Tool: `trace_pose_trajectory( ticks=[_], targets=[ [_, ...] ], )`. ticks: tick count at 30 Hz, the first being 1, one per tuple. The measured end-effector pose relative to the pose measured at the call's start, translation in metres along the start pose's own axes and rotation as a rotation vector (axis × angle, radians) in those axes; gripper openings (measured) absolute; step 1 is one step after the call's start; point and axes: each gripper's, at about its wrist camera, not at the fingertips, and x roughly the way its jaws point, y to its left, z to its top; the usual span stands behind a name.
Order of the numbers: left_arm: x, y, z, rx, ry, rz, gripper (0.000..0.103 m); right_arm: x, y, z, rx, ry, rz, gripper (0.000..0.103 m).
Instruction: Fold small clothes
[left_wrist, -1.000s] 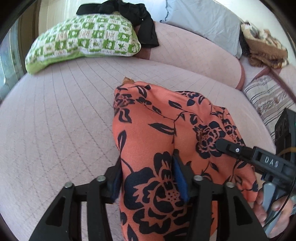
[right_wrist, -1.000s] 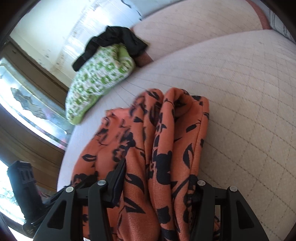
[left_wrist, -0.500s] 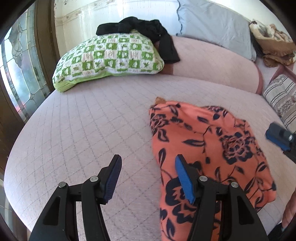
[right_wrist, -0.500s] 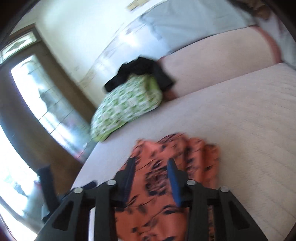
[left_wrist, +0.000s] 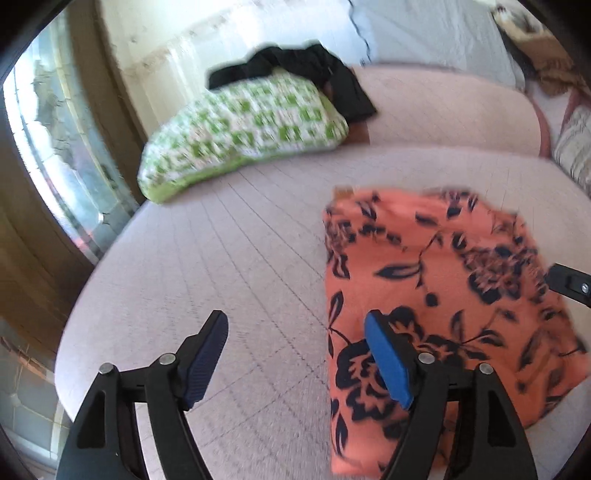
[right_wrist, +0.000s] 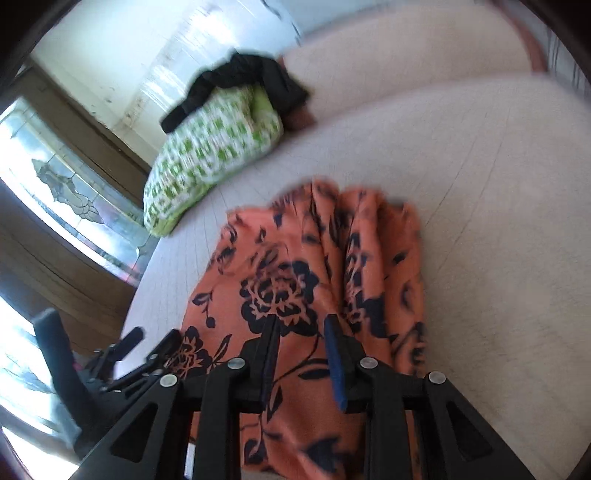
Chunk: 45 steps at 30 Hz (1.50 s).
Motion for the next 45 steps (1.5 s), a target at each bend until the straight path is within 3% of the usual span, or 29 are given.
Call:
trace_pose_trajectory(
  ticks=[1,4,6,8,9,12,15,20,24,27,33,45],
  targets=[
    [-0.014,0.003,-0.001,-0.019,-0.021,0.02,0.088,-0.014,0.006,-0.002,-0.036,-0.041,-0.012,0.029],
    [-0.051,0.009,-0.002,-0.045,-0.077,0.036,0.089,-0.059,0.021,-0.01,-0.11,-0.156,-0.026,0.03],
    [-0.078,0.015,0.002,-0.057,-0.114,0.04,0.089,-0.079,0.026,-0.015,-0.109,-0.194,-0.019,0.037],
    [-0.1,0.021,0.006,-0.07,-0.148,0.039,0.09,-0.103,0.032,-0.019,-0.098,-0.233,-0.002,0.077],
    [-0.112,0.024,0.008,-0.077,-0.167,0.041,0.093,-0.116,0.035,-0.023,-0.104,-0.269,-0.005,0.078],
    [-0.15,0.03,0.014,-0.099,-0.233,0.055,0.094,-0.142,0.051,-0.027,-0.166,-0.298,-0.045,0.078],
    [-0.179,0.035,0.02,-0.105,-0.283,0.054,0.095,-0.167,0.065,-0.032,-0.191,-0.312,-0.03,0.078],
    [-0.212,0.037,0.024,-0.102,-0.299,0.047,0.095,-0.199,0.082,-0.039,-0.229,-0.328,-0.055,0.078],
    [-0.236,0.035,0.022,-0.078,-0.341,0.107,0.095,-0.224,0.094,-0.044,-0.245,-0.347,-0.078,0.078],
    [-0.254,0.038,0.022,-0.079,-0.366,0.095,0.095,-0.24,0.104,-0.047,-0.259,-0.357,-0.089,0.078],
    [-0.283,0.05,0.022,-0.106,-0.401,0.067,0.095,-0.26,0.127,-0.056,-0.325,-0.37,-0.099,0.078],
    [-0.327,0.066,0.01,-0.111,-0.472,0.062,0.095,-0.274,0.155,-0.073,-0.324,-0.364,-0.099,0.078]
  ],
)
